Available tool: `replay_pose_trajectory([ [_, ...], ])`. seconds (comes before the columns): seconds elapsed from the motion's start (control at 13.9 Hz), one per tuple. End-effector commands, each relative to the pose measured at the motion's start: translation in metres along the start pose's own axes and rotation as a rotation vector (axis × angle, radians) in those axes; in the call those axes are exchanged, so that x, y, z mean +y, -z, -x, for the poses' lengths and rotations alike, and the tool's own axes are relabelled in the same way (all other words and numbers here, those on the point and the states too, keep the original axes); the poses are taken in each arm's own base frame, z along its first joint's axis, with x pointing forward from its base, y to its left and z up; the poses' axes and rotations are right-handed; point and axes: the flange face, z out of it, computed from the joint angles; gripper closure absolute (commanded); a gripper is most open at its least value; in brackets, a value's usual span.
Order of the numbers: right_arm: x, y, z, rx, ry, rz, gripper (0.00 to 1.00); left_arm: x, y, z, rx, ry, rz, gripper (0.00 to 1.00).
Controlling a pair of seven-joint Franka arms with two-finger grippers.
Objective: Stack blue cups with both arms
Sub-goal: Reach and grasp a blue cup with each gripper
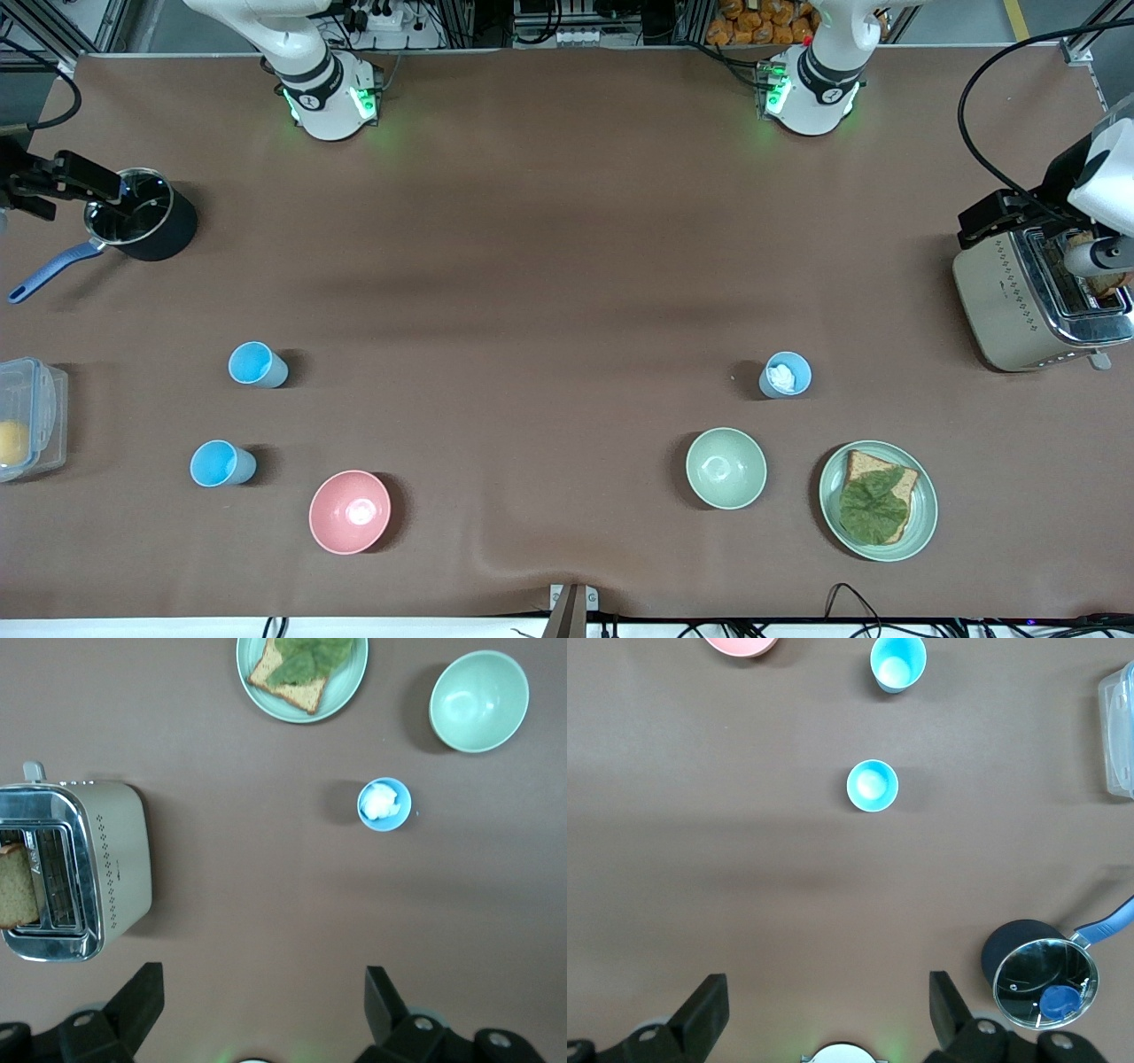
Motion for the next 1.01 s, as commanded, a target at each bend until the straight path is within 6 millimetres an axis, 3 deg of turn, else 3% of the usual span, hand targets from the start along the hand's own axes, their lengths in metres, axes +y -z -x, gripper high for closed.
replay_pose_trajectory([
  [0.0,0.001,0.003,0.009,0.014,0.002,-0.014,0.0,0.0,0.005,0.011,-0.017,-0.026,0.003,0.0],
  [0.22,0.001,0.003,0.009,0.014,0.002,-0.014,0.0,-0.003,-0.006,0.004,-0.037,-0.023,0.012,0.0],
  [0.36,0.001,0.002,0.009,0.006,0.001,-0.015,0.0,0.008,-0.035,-0.01,-0.079,-0.039,0.015,0.0],
  [0.5,0.003,0.003,0.009,-0.003,-0.004,-0.014,0.0,0.027,-0.079,-0.011,-0.098,-0.055,0.008,0.0],
  [0.65,0.014,-0.003,0.009,-0.026,-0.025,-0.023,0.0,0.023,-0.131,-0.01,-0.064,-0.043,0.011,0.0],
  [0.79,0.011,-0.024,-0.005,-0.064,-0.015,-0.022,0.0,0.023,-0.181,-0.004,-0.016,-0.045,0.01,0.0],
  [0.94,0.015,-0.064,-0.035,-0.118,-0.021,-0.021,0.0,0.022,-0.225,-0.001,-0.012,-0.039,0.027,0.0],
])
